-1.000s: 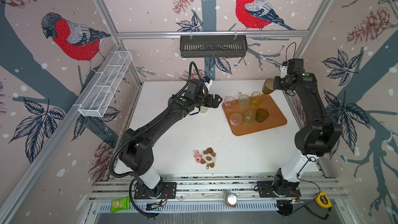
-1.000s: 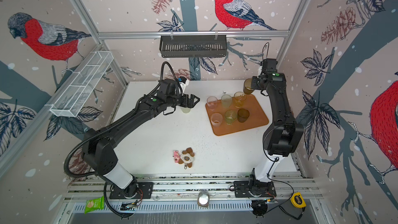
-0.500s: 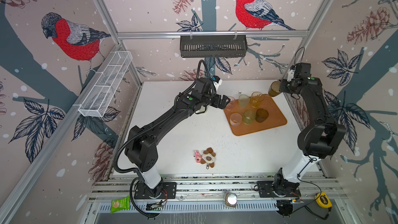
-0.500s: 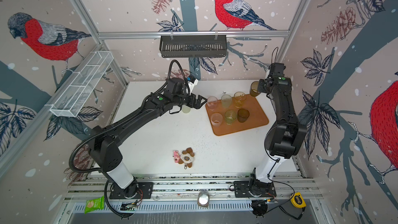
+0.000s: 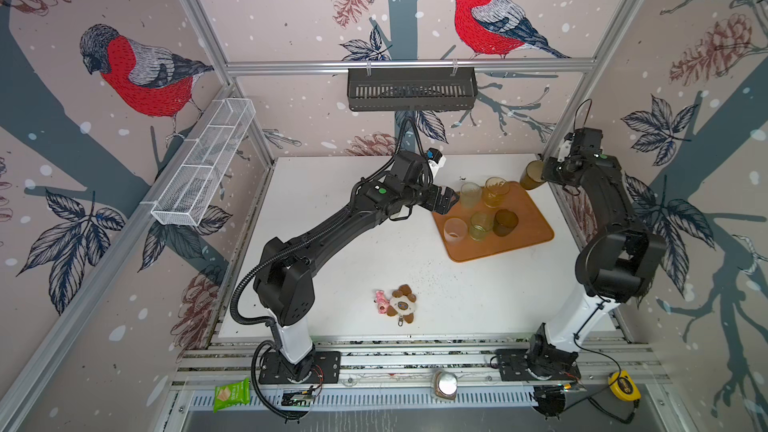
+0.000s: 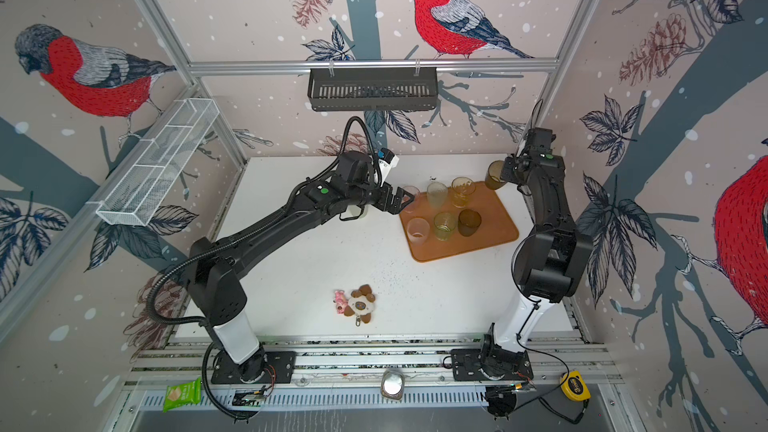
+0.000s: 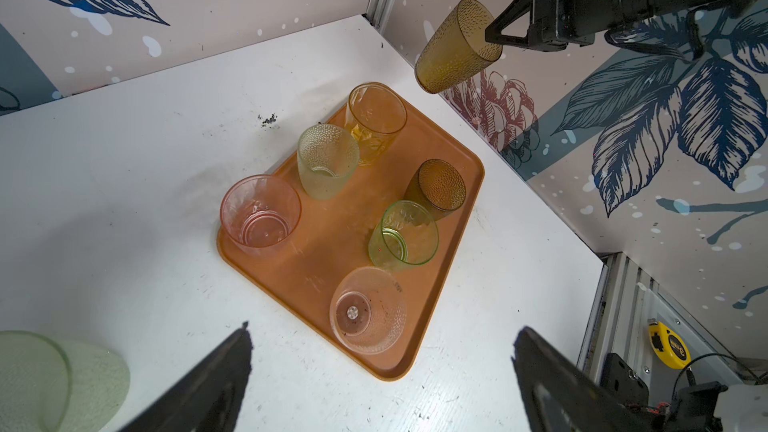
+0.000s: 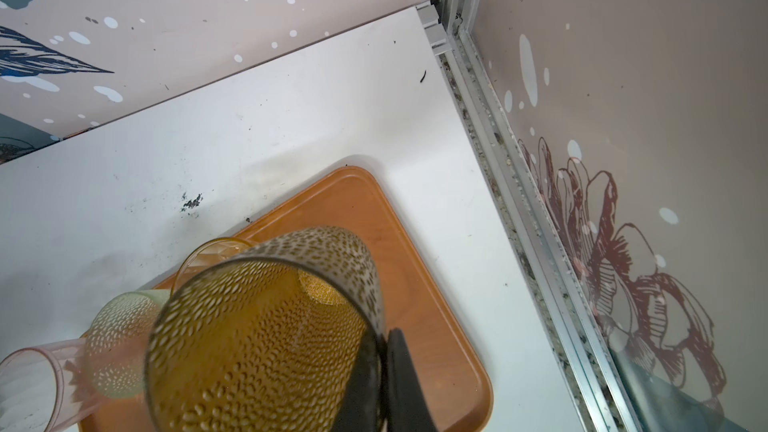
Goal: Place the glasses into the tray
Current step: 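Move the held olive glass beside the yellow glass at the tray corner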
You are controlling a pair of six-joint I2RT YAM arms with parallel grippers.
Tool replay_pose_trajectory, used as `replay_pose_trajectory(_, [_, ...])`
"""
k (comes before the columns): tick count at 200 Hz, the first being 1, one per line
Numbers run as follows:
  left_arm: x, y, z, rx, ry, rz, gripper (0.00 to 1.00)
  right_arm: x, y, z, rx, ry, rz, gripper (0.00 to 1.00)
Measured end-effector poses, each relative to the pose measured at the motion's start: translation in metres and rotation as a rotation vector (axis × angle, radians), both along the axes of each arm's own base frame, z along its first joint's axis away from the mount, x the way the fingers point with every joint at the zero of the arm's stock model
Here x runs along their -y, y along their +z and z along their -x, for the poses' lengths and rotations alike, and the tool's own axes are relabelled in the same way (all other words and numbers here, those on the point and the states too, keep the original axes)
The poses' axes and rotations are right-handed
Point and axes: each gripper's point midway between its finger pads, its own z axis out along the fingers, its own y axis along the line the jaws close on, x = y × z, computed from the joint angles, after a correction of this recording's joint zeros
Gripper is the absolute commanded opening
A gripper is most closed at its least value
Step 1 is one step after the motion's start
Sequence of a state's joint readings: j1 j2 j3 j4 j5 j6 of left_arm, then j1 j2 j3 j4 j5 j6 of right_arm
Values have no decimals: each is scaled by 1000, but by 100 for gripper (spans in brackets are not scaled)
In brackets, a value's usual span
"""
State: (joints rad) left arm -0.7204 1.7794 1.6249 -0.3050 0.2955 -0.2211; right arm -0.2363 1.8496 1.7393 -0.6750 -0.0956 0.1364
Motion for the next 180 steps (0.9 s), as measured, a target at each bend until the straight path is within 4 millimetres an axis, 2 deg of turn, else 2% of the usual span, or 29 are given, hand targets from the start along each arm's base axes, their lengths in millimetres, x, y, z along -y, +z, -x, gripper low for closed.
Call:
replay_pose_trajectory(22, [1,0,1,3,-4,-2,98,0,-6,-2,-8,-7,-9,0])
replay_pose_trajectory(62, [4,-1,3,7,-14,-5,98,-1,-3,-10,28,-6,-6,0])
replay_pose_trajectory(102, [5,-4,3,3,-15,-9,98,-5,-9,-12,17,-4,-14,0])
replay_pose_trajectory(180, [5,-4,2,5,-17,-18,98,-9,-33,-10,-16,-11,-39,0])
